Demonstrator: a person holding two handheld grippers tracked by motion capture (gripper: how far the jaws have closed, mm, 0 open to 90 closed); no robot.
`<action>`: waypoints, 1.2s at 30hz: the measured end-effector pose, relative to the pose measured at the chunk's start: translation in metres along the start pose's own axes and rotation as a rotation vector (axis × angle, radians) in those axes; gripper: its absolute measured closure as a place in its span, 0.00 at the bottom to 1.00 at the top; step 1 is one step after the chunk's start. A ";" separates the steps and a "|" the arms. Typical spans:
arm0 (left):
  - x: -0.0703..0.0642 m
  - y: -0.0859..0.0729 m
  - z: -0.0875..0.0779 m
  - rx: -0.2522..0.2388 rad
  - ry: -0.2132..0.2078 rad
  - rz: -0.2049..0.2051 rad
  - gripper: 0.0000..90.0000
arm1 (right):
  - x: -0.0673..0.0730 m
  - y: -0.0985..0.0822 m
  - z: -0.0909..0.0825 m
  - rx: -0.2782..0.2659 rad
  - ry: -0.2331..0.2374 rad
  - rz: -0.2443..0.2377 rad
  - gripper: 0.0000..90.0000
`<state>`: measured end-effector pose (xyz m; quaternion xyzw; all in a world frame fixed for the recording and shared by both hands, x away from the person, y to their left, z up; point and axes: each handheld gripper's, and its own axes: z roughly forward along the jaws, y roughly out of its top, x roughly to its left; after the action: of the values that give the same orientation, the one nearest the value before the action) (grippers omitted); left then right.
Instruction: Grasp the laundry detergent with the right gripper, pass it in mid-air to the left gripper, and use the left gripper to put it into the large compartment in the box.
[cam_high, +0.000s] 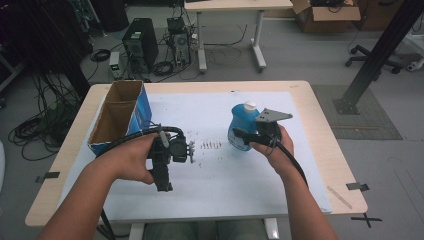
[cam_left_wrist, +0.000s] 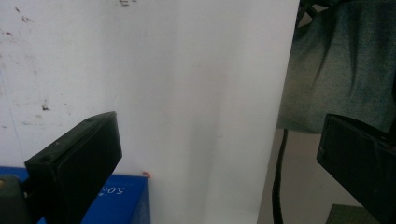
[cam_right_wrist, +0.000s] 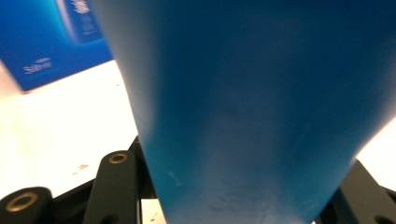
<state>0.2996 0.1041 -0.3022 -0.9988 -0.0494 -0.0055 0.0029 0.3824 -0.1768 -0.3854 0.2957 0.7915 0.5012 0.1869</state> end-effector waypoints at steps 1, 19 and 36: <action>0.000 0.000 0.000 0.000 0.000 0.000 0.00 | 0.000 0.000 0.000 0.000 0.000 0.000 0.52; 0.005 0.012 -0.012 -0.014 0.005 0.016 0.00 | 0.012 0.009 -0.049 0.014 0.251 -0.182 0.51; 0.005 0.030 -0.020 -0.019 0.010 0.038 0.00 | 0.040 -0.013 -0.041 0.051 0.450 -0.291 0.51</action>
<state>0.3071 0.0748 -0.2823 -0.9995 -0.0305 -0.0108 -0.0061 0.3244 -0.1822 -0.3795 0.0648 0.8595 0.5023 0.0689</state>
